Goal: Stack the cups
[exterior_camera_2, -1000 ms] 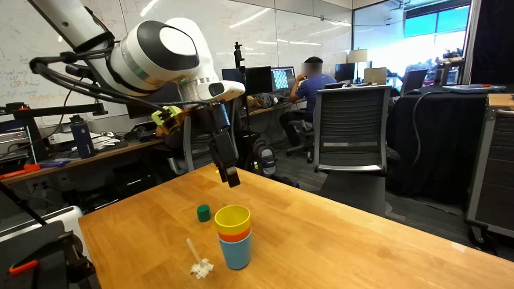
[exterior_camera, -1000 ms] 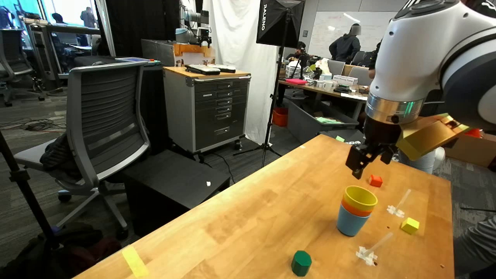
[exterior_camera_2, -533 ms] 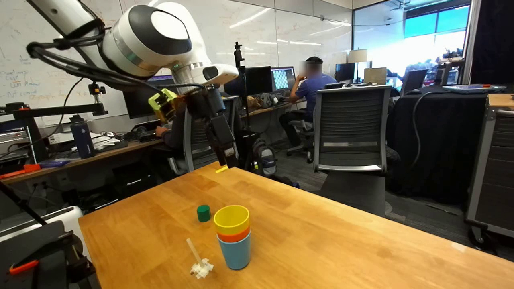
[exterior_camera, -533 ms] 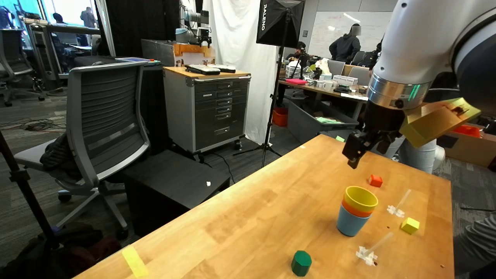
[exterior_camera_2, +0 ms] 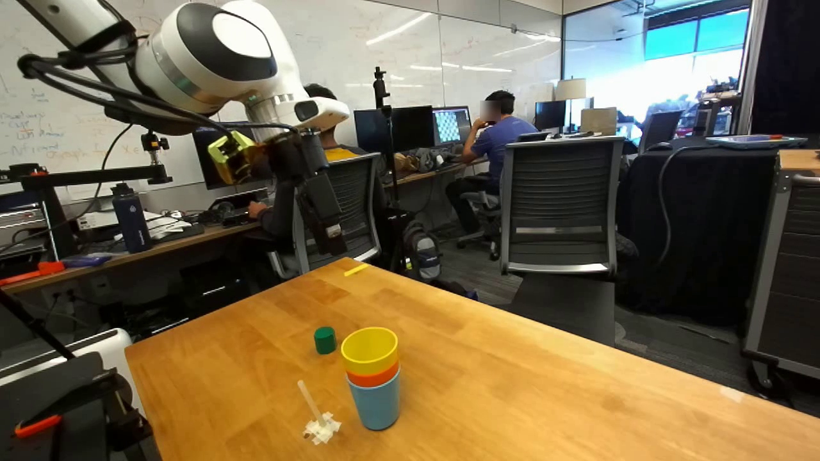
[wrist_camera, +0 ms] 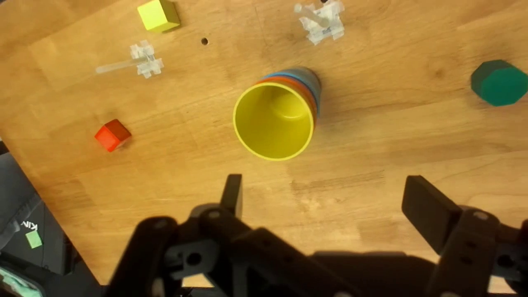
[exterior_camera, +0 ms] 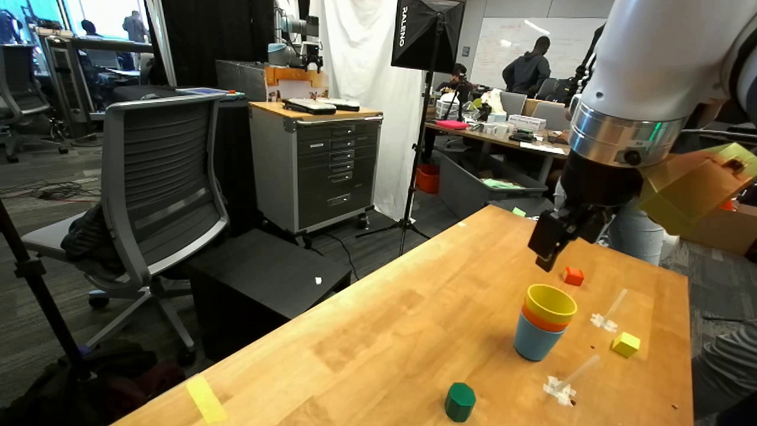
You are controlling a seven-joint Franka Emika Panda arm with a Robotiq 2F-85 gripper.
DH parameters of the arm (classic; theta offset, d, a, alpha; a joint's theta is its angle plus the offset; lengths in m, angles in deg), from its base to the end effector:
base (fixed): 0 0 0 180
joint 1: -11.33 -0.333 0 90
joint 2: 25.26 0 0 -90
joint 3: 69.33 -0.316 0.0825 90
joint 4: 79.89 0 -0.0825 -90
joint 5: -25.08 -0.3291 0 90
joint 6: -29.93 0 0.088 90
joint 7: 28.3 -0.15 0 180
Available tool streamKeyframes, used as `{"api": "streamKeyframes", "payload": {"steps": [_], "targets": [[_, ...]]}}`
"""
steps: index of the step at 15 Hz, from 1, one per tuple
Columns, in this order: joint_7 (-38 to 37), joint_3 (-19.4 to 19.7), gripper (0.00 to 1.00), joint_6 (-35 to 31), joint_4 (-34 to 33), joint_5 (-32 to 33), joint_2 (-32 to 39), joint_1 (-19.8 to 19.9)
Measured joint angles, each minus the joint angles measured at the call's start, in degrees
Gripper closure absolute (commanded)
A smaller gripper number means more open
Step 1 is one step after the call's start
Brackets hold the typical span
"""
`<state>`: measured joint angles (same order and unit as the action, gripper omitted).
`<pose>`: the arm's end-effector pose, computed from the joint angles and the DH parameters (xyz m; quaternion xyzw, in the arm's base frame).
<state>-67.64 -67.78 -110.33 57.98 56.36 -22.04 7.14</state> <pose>0.4602 0.0065 0.2910 0.9795 -0.1052 0.0548 0.1627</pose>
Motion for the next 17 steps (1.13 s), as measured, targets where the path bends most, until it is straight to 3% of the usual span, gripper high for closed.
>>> {"api": "streamKeyframes", "payload": {"steps": [17], "targets": [[0.2, -0.9, 0.00, 1.6, 1.0, -1.0, -1.4, -0.2]]}}
